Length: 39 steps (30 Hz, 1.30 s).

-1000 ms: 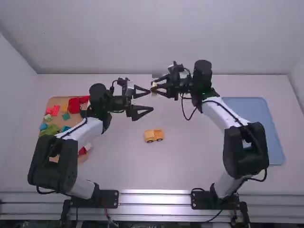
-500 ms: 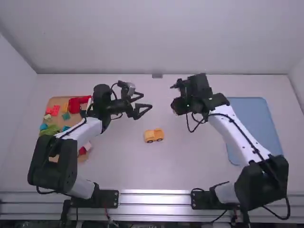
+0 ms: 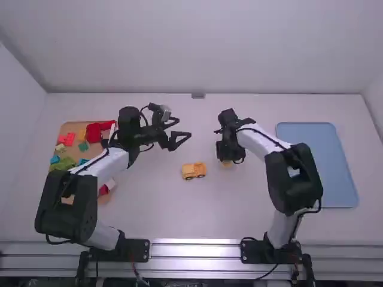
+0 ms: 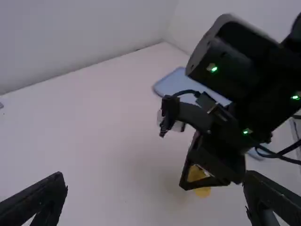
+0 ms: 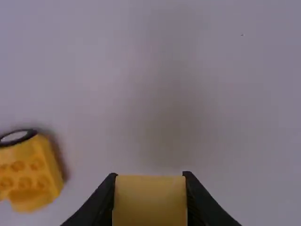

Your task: Assemble lego blocks to make yellow taxi

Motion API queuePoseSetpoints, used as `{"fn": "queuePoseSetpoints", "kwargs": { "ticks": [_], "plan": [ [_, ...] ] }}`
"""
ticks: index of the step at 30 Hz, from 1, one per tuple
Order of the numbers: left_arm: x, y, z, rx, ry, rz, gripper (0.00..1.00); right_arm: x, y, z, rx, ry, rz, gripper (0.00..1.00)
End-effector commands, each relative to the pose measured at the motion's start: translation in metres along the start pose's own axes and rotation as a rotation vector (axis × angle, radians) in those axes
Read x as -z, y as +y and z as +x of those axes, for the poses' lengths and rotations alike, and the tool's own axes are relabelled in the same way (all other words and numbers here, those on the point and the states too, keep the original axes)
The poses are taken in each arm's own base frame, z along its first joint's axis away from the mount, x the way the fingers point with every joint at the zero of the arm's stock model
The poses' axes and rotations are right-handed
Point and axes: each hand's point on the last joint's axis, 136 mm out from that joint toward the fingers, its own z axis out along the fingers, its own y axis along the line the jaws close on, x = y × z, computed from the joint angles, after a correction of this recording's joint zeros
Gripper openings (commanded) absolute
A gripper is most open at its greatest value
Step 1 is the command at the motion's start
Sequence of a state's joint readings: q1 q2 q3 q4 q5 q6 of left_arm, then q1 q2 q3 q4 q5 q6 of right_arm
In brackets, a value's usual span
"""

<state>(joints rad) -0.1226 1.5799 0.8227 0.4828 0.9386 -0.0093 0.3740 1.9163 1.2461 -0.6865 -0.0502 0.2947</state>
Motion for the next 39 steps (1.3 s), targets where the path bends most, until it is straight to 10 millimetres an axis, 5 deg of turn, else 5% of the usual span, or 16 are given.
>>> {"fn": "queuePoseSetpoints", "kwargs": {
  "ticks": [1, 9, 15, 20, 27, 33, 39],
  "plan": [
    [0.0, 0.001, -0.001, -0.029, 0.0, -0.014, 0.99, -0.005, -0.006, -0.004, -0.175, 0.01, -0.004, 0.01],
    [0.001, 0.01, 0.003, -0.007, 0.015, -0.067, 0.99, -0.01, -0.014, 0.006, -0.817, 0.068, 0.015, 0.0],
    [0.001, 0.01, 0.003, -0.007, 0.015, -0.067, 0.99, -0.011, -0.007, 0.0, -1.05, 0.038, 0.005, 0.0],
    [0.001, 0.01, 0.003, -0.006, 0.016, -0.066, 0.99, -0.011, -0.014, 0.016, -1.354, 0.01, 0.124, 0.08],
    [0.001, 0.01, 0.003, -0.007, 0.015, -0.065, 0.99, -0.012, -0.01, 0.015, -1.392, -0.046, 0.148, 0.25],
    [0.001, 0.01, 0.003, -0.005, 0.016, -0.064, 0.99, -0.024, -0.008, 0.015, -1.403, -0.043, 0.101, 0.13],
    [0.001, 0.01, 0.003, -0.007, 0.015, -0.064, 0.99, -0.035, -0.011, 0.023, -1.452, 0.006, 0.072, 0.15]
  ]
}}
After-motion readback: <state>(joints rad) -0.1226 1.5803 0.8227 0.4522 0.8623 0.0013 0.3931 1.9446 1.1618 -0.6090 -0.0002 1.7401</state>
